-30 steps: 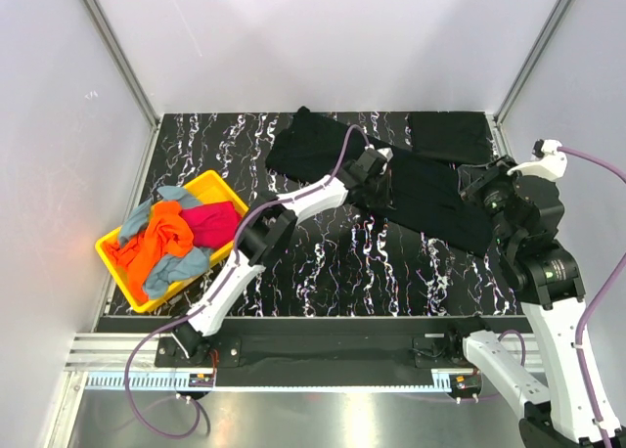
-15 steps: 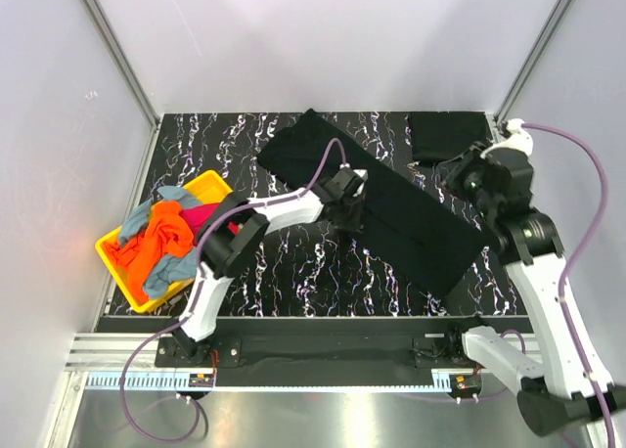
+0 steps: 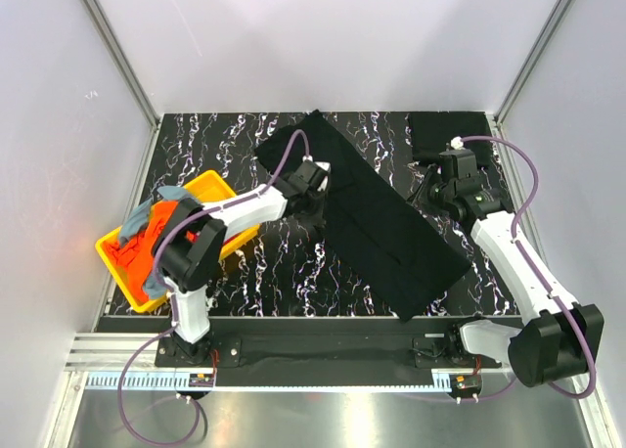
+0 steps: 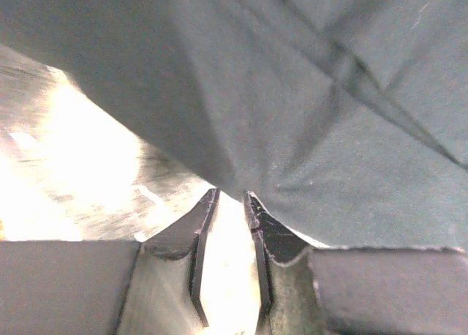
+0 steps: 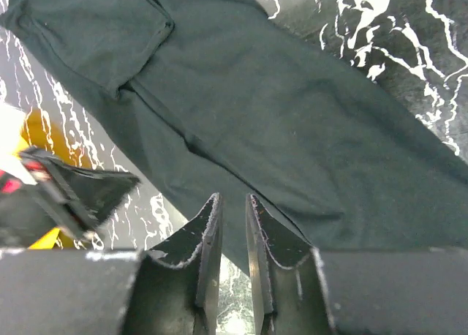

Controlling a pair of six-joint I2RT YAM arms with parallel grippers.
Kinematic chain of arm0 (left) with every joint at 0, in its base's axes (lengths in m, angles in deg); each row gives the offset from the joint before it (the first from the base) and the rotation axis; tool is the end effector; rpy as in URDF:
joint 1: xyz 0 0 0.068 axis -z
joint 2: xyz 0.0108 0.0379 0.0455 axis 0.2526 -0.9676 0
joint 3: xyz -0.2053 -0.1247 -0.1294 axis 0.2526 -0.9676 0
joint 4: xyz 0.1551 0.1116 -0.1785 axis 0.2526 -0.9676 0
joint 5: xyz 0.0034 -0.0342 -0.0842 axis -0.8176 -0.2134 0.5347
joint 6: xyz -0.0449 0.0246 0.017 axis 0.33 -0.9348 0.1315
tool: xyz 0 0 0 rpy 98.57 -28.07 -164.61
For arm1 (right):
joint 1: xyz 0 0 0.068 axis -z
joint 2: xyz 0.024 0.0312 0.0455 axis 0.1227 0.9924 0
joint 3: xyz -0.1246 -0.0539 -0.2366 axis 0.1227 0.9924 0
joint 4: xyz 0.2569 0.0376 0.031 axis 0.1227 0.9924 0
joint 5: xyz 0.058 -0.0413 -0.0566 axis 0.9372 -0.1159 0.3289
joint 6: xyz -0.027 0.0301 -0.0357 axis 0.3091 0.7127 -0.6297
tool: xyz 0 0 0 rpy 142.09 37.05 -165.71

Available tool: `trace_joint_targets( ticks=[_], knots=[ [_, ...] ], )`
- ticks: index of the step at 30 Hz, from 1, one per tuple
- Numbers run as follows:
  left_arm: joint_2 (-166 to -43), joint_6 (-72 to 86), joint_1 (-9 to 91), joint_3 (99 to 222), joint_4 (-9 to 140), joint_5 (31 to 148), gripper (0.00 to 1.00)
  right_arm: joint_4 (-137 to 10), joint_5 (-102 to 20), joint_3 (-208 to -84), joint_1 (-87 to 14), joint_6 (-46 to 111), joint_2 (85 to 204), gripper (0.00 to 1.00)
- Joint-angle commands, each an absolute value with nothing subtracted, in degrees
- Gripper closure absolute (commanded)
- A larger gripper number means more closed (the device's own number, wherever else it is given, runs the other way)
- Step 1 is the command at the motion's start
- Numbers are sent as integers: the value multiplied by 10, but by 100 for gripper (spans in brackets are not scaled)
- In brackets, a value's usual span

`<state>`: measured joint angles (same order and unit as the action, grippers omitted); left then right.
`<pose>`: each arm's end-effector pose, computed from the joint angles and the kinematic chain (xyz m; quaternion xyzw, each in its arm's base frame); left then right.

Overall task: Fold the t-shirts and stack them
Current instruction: Fold the tshirt

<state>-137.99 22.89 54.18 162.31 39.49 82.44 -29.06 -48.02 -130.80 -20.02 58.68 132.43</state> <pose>0.3060 -0.2538 0.1810 0.1068 0.9565 -0.1590 0.2201 0.2486 0.0575 0.3081 0.1581 0.9046 0.1554 0.3640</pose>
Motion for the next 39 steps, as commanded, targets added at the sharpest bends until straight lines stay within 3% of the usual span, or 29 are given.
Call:
trace_joint_targets(
  ticks=[1, 7, 14, 27, 33, 39],
  knots=[
    [-1333, 196, 514, 1669, 395, 793, 77, -330, -455, -1312, -200, 590, 1310, 74],
    [-1408, 201, 419, 1741, 373, 783, 82, -352, -449, -1280, -199, 600, 1319, 74],
    [-1534, 184, 392, 1876, 340, 807, 85, -378, -453, -1277, -200, 606, 1315, 74],
    [-1716, 193, 346, 2086, 295, 876, 80, -408, -507, -1279, -199, 626, 1365, 73],
    [-1664, 163, 341, 2125, 298, 927, 75, -403, -509, -1306, -199, 617, 1358, 72],
    [-1493, 152, 405, 2003, 323, 933, 69, -348, -535, -1349, -181, 611, 1350, 70]
  ],
)
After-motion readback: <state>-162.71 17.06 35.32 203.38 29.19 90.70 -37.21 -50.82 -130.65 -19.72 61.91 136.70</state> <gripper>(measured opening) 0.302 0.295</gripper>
